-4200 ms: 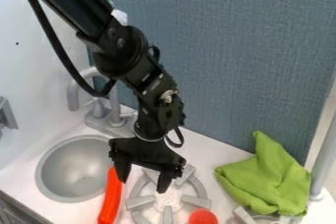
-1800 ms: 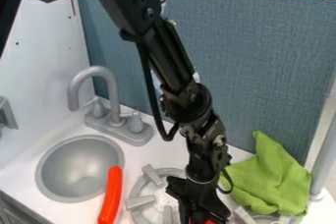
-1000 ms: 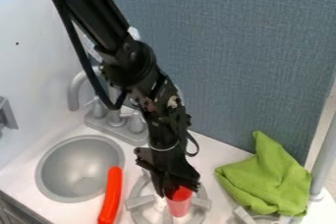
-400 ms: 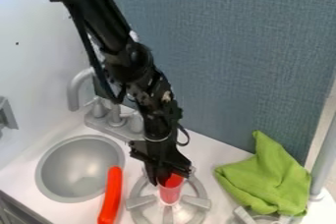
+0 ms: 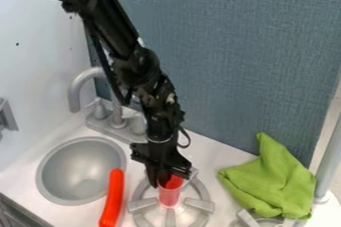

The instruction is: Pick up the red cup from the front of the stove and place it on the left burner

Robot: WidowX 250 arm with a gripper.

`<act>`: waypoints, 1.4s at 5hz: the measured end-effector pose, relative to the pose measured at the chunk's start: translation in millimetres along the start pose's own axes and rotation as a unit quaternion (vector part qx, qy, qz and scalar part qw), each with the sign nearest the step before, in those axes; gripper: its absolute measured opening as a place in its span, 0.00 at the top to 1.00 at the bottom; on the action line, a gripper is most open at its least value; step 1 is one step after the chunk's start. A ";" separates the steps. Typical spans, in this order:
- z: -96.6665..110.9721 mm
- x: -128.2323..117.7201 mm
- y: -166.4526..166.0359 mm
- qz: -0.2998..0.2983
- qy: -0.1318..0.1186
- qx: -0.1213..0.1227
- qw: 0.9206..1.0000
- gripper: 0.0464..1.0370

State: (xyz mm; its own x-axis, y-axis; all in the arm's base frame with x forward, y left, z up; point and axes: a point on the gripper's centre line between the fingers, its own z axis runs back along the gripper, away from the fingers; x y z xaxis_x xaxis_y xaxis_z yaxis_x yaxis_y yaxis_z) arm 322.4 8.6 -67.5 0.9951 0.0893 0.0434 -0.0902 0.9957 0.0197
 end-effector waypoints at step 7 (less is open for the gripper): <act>86.8 -29.1 -30.9 -0.017 -0.051 0.028 0.998 0.03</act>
State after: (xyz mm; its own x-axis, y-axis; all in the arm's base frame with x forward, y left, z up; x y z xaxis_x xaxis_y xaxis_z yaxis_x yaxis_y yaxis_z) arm 292.6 -26.8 17.4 0.9884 0.0502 0.1431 -0.0619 0.9950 0.0786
